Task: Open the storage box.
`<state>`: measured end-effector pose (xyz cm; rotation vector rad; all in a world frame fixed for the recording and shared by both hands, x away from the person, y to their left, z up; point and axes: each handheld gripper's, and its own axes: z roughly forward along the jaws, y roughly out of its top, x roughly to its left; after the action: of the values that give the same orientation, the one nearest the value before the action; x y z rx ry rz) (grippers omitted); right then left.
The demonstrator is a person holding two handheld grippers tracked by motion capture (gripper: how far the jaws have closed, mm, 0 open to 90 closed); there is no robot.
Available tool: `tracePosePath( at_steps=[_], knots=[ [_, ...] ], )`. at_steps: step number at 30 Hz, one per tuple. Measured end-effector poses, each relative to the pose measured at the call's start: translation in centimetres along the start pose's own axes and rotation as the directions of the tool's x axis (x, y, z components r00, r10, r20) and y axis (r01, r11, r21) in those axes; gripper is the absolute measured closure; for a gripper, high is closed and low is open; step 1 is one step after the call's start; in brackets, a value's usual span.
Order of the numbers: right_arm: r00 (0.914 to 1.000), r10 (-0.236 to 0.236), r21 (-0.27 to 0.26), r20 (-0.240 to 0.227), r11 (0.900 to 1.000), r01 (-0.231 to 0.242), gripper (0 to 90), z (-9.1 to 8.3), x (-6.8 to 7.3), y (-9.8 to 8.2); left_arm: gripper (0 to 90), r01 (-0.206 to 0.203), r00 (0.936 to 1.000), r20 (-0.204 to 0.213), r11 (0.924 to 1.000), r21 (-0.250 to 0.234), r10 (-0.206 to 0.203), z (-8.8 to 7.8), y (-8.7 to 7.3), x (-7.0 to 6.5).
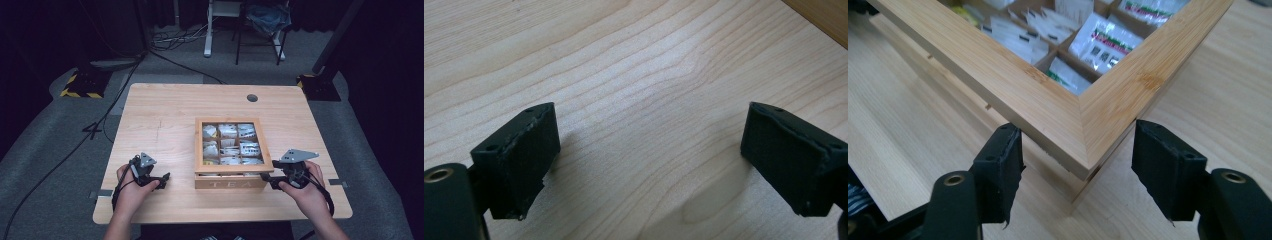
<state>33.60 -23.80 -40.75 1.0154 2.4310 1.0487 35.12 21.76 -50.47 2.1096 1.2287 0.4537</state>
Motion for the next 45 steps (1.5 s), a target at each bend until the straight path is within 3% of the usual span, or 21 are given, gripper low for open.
tracePosePath(
  at_steps=[2, 10, 14, 29, 45],
  knots=[
    [0.9998, -0.003, -0.033, 0.02, 0.999, 0.003, 37.6, -0.5, 0.1, 0.2, 9.4, 0.0, 1.0, 0.0, 1.0, 0.001, 0.0, 0.0, 0.0, 0.0],
    [0.9978, -0.029, -0.075, 0.059, 0.997, 0.034, 37.9, -1.4, 0.2, 0.9, 9.4, -0.001, 1.0, 0.001, 1.0, 0.001, 0.001, 0.0, 0.0, 0.0],
    [0.997, -0.047, -0.081, 0.062, 0.995, 0.052, 38.3, -1.6, 0.1, 1.3, 9.5, -0.005, 1.0, 0.004, 1.0, -0.002, 0.005, 0.0, 0.0, 0.1],
    [0.9988, -0.031, -0.157, 0.039, 0.987, 0.036, 39.0, -2.4, -0.7, 2.8, 9.7, -0.014, 0.9997, 0.021, 0.9999, 0.002, 0.014, 0.2, 0.3, 0.3],
    [0.9949, -0.031, -0.24, 0.096, 0.969, 0.054, 43.2, -2.9, -1.4, 5.1, 9.7, -0.016, 0.9997, 0.02, 0.9999, 0.0, 0.016, 0.4, 0.4, 0.4]
  ],
)
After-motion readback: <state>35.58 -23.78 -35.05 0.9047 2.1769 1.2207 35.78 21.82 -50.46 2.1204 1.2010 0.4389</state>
